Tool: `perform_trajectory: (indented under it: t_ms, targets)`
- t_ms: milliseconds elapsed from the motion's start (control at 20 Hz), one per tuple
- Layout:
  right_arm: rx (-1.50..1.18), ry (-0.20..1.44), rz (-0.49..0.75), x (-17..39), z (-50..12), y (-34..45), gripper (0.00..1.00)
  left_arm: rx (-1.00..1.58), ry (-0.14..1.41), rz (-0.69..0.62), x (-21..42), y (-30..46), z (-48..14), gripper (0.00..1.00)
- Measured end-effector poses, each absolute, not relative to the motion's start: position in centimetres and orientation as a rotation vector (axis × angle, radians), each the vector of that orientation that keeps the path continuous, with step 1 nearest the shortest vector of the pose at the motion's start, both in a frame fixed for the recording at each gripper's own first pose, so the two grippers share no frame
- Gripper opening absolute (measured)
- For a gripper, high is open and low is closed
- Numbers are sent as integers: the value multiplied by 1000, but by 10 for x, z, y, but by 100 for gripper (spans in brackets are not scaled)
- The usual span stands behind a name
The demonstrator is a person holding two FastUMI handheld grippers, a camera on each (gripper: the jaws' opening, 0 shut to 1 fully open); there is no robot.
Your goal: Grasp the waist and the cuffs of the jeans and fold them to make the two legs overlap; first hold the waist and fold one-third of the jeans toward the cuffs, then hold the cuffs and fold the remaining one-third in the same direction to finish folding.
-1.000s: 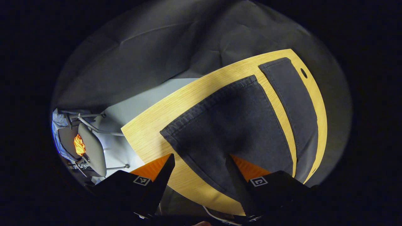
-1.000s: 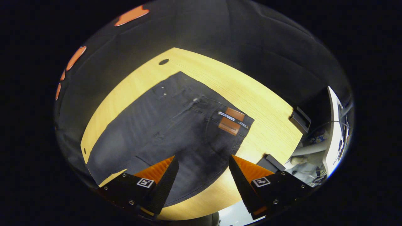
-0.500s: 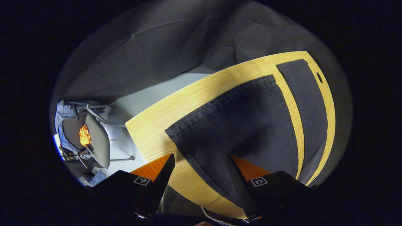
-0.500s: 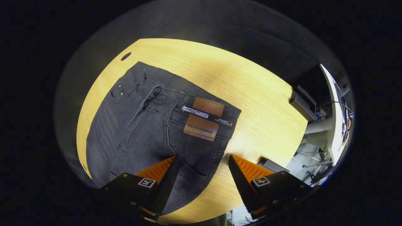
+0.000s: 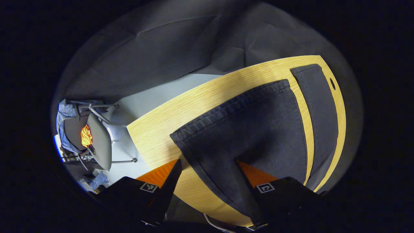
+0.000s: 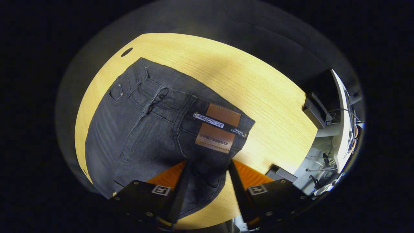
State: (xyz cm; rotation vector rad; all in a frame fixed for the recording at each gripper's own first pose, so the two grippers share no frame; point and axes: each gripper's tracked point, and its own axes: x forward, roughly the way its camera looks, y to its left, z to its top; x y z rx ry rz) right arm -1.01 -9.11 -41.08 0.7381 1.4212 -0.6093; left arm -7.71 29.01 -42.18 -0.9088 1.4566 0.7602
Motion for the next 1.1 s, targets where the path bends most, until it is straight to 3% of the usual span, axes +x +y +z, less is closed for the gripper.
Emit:
perform_trajectory:
  t_ms: [50, 200, 250, 300, 350, 600, 700, 1100]
  targets:
    - [728, 1414, -592, -9, -411, -90, 57, -897, 1452, 748, -72, 291, -422, 78]
    - [759, 1358, -525, -6, -406, -84, 50, -916, 1397, 724, -65, 293, -422, 30]
    - [846, 1338, -564, -4, -399, -84, 34, -921, 1368, 697, -65, 292, -421, 14]
    - [904, 1300, -579, 0, -408, -85, 19, -940, 1330, 682, -66, 288, -423, 14]
    - [936, 1294, -563, -4, -405, -83, 19, -945, 1316, 660, -61, 290, -420, 2]
    - [976, 1250, -525, -1, -403, -81, 18, -957, 1206, 588, -55, 292, -406, 2]
    - [1000, 1238, -507, 0, -396, -79, 7, -965, 1147, 553, -53, 293, -395, 2]
    - [1259, 948, -428, 32, -348, -83, 7, -985, 902, 372, -11, 290, -322, 2]
